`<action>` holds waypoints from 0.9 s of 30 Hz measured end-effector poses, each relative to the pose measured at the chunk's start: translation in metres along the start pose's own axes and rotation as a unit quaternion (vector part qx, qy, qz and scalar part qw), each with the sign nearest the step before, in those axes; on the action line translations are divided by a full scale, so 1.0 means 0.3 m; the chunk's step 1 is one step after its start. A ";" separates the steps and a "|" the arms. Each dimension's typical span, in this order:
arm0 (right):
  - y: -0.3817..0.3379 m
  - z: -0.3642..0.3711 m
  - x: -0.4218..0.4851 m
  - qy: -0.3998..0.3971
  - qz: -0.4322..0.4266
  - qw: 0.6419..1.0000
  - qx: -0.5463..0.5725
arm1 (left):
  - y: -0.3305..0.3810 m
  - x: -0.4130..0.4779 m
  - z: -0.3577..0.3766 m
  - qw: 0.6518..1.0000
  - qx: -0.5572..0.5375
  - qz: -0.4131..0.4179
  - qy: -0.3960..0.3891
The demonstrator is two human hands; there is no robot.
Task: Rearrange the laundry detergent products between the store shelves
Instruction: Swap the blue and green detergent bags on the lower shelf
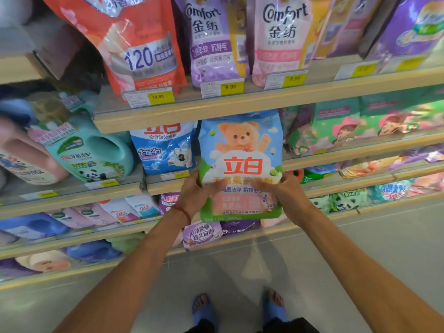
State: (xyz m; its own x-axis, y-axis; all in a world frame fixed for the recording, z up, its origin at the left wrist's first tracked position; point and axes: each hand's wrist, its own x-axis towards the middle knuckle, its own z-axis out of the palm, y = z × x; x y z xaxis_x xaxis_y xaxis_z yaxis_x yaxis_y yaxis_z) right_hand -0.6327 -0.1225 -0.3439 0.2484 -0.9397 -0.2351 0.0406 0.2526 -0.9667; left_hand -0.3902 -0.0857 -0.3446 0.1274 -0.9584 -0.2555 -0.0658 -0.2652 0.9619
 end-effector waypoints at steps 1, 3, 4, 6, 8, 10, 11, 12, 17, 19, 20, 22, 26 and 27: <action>-0.002 -0.042 0.010 -0.012 -0.003 1.000 0.011 | 0.006 0.000 0.035 1.000 -0.015 -0.004 0.008; -0.007 -0.128 0.027 -0.054 -0.012 0.998 0.036 | 0.014 0.003 0.106 0.999 -0.029 -0.011 0.030; -0.013 -0.166 0.033 -0.081 -0.014 0.996 0.037 | 0.018 0.006 0.139 0.998 -0.038 -0.014 0.038; -0.025 -0.227 0.048 -0.123 -0.022 0.992 0.014 | 0.026 0.015 0.199 0.997 -0.060 -0.014 0.051; -0.042 -0.261 0.066 -0.125 -0.029 0.991 -0.023 | 0.030 0.029 0.244 0.996 -0.065 -0.005 0.063; -0.057 -0.273 0.092 -0.105 -0.034 0.992 -0.061 | 0.042 0.046 0.273 0.995 -0.067 0.004 0.078; -0.059 -0.276 0.109 -0.096 -0.035 0.992 -0.075 | 0.050 0.055 0.284 0.994 -0.071 0.006 0.087; -0.059 -0.277 0.127 -0.090 -0.032 0.992 -0.079 | 0.056 0.066 0.289 0.992 -0.075 0.007 0.098; -0.057 -0.280 0.202 -0.083 -0.028 0.994 -0.072 | 0.065 0.131 0.309 0.991 -0.063 -0.010 0.122; -0.050 -0.283 0.227 -0.066 -0.043 0.994 -0.081 | 0.058 0.160 0.315 0.991 -0.043 -0.013 0.124; -0.046 -0.287 0.238 -0.056 -0.052 0.993 -0.084 | 0.053 0.175 0.317 0.991 -0.035 -0.006 0.126; -0.045 -0.292 0.264 -0.037 -0.079 0.991 -0.098 | 0.051 0.208 0.328 0.989 -0.039 0.023 0.138; -0.075 -0.289 0.319 -0.016 -0.134 0.987 -0.086 | 0.068 0.276 0.343 0.981 -0.065 0.094 0.159; -0.077 -0.287 0.336 -0.018 -0.147 0.986 -0.081 | 0.072 0.294 0.342 0.979 -0.075 0.104 0.160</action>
State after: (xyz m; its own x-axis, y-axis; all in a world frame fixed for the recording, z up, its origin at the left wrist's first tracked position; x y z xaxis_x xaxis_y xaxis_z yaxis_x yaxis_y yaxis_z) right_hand -0.6920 -0.2430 -0.3540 0.2840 -0.9570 0.0586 -0.0389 -0.0726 -0.9966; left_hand -0.4820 -0.1867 -0.3563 0.4308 -0.9019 -0.0317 0.0188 -0.0262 0.9995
